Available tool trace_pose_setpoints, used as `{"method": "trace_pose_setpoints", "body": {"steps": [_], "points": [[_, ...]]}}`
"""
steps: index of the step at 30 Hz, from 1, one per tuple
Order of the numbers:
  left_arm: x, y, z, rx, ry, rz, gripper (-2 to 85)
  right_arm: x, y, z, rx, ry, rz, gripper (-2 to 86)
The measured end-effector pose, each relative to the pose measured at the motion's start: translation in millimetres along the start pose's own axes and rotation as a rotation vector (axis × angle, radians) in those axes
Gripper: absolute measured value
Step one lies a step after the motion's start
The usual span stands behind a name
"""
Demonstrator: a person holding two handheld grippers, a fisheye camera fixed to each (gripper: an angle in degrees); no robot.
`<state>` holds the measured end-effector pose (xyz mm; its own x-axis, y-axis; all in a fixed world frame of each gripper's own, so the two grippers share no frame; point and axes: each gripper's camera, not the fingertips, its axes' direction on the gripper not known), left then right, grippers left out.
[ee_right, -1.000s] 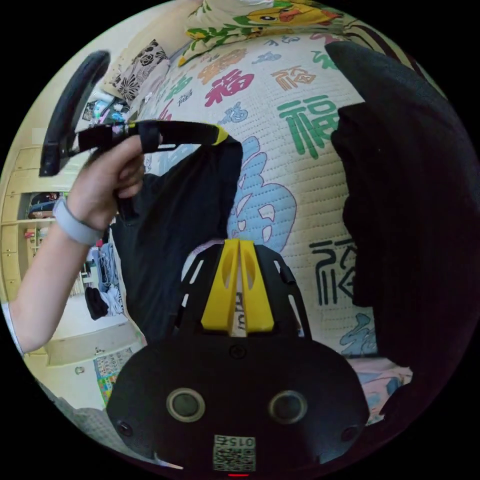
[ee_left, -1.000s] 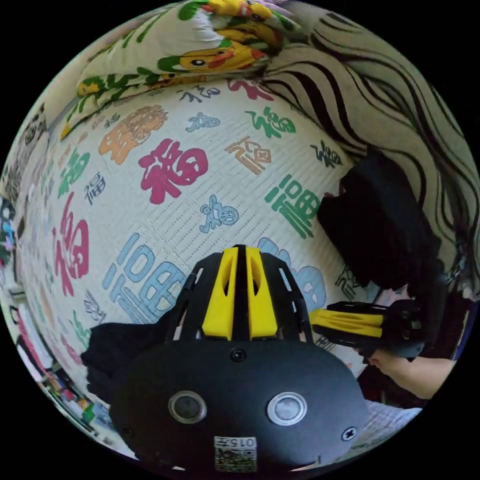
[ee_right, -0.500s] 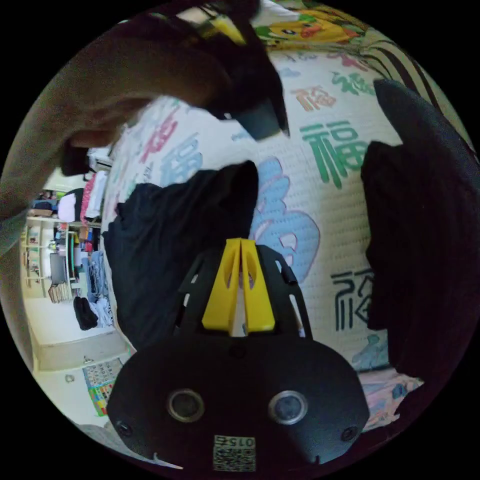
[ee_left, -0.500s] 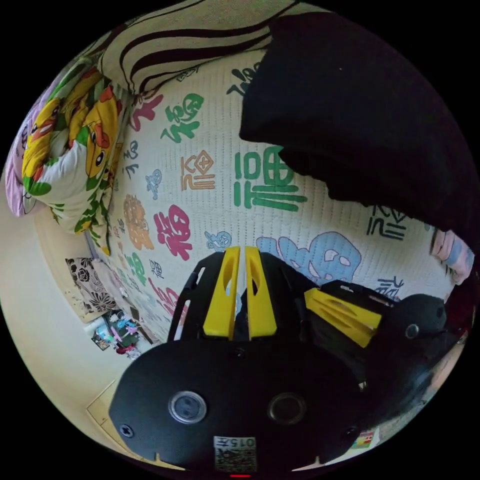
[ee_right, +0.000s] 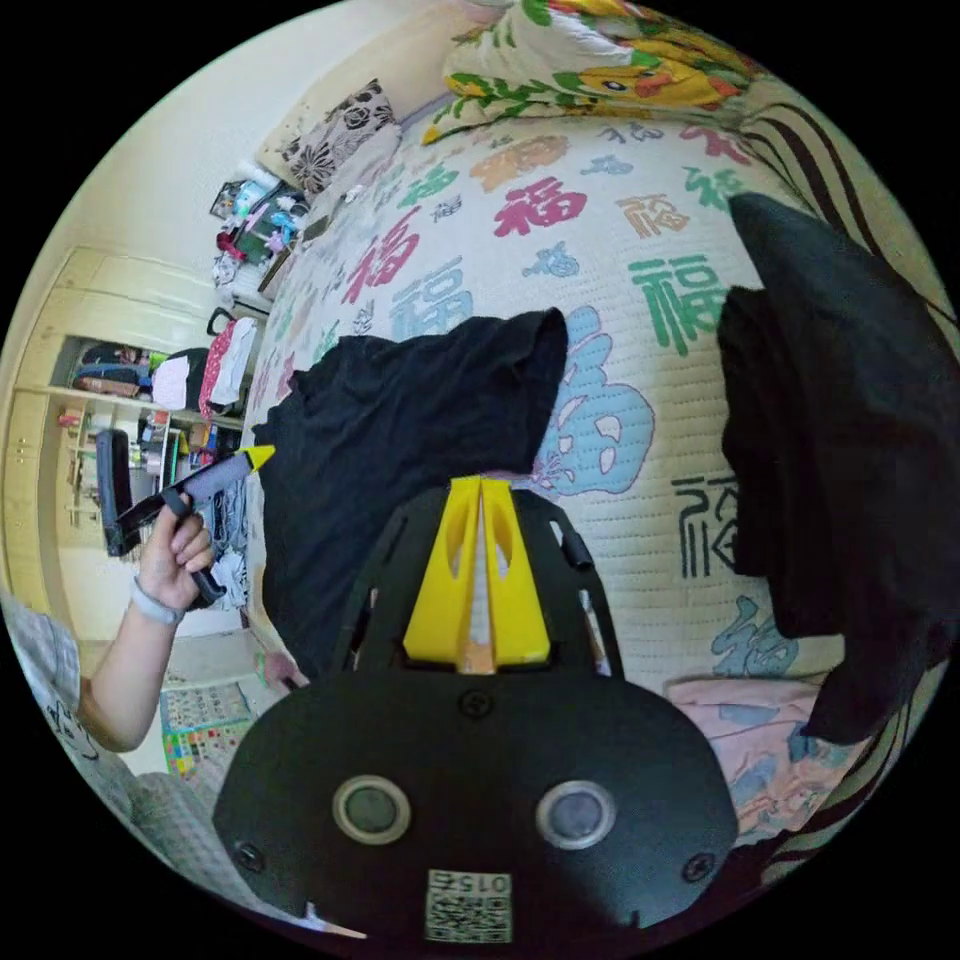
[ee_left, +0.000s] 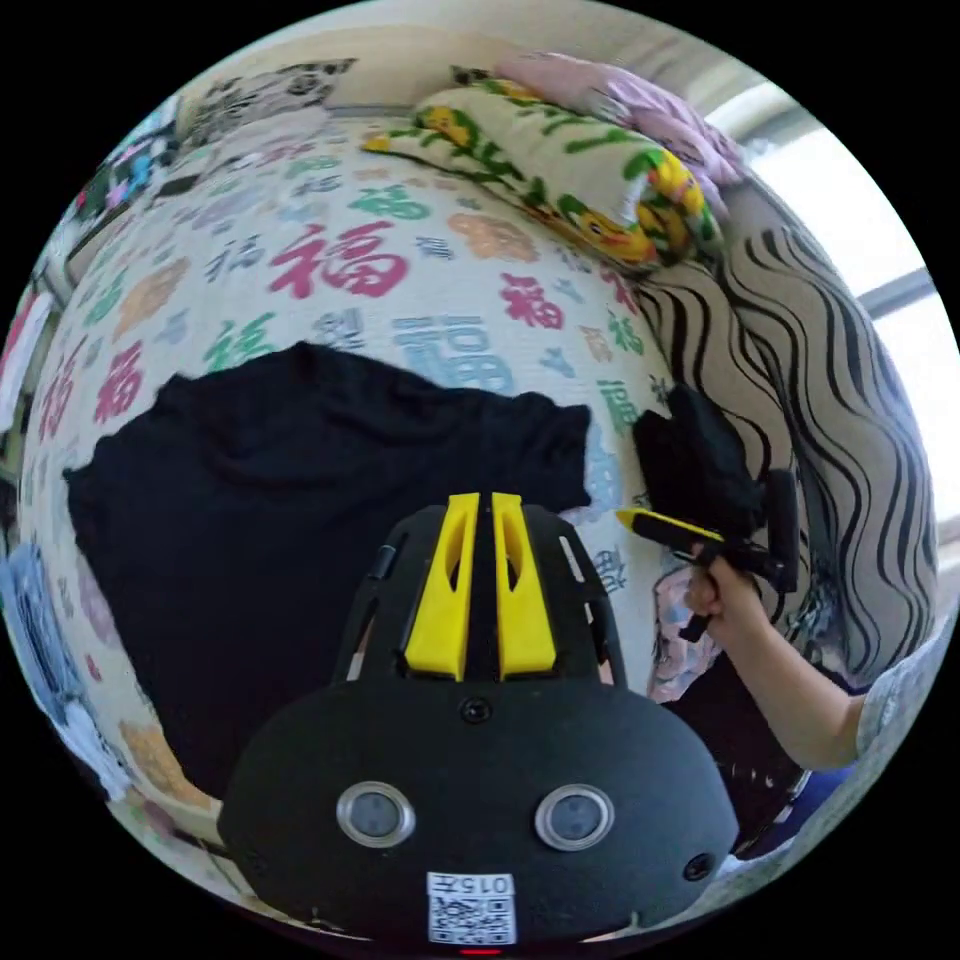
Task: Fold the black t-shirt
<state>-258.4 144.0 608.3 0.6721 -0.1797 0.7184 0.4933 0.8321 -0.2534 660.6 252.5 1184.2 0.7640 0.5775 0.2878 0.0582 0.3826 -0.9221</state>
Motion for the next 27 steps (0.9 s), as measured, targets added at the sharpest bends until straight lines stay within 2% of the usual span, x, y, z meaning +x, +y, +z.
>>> {"method": "trace_pose_setpoints", "body": {"steps": [6,11,15,19,21,25,27], "points": [[-255,76,-85,0.089,-0.258,-0.390,1.6,-156,-57,52,-0.059,-0.083,-0.248,-0.2],[-415,104,-104,0.144,-0.328,-0.516,1.8,-312,-107,124,-0.163,-0.145,-0.453,1.1],[-536,112,-87,0.139,-0.222,-0.559,2.6,-443,-150,196,-0.192,-0.063,-0.550,2.9],[-618,122,-65,0.127,-0.079,-0.587,3.9,-542,-187,265,-0.240,-0.026,-0.618,5.0],[-658,132,-55,0.109,-0.021,-0.594,4.4,-597,-208,314,-0.343,0.001,-0.654,5.6],[-703,159,-57,0.166,0.013,-0.558,3.8,-653,-234,385,-0.504,0.076,-0.625,5.3],[-735,178,-58,0.183,0.128,-0.550,2.7,-674,-246,419,-0.592,0.170,-0.596,1.8]]}}
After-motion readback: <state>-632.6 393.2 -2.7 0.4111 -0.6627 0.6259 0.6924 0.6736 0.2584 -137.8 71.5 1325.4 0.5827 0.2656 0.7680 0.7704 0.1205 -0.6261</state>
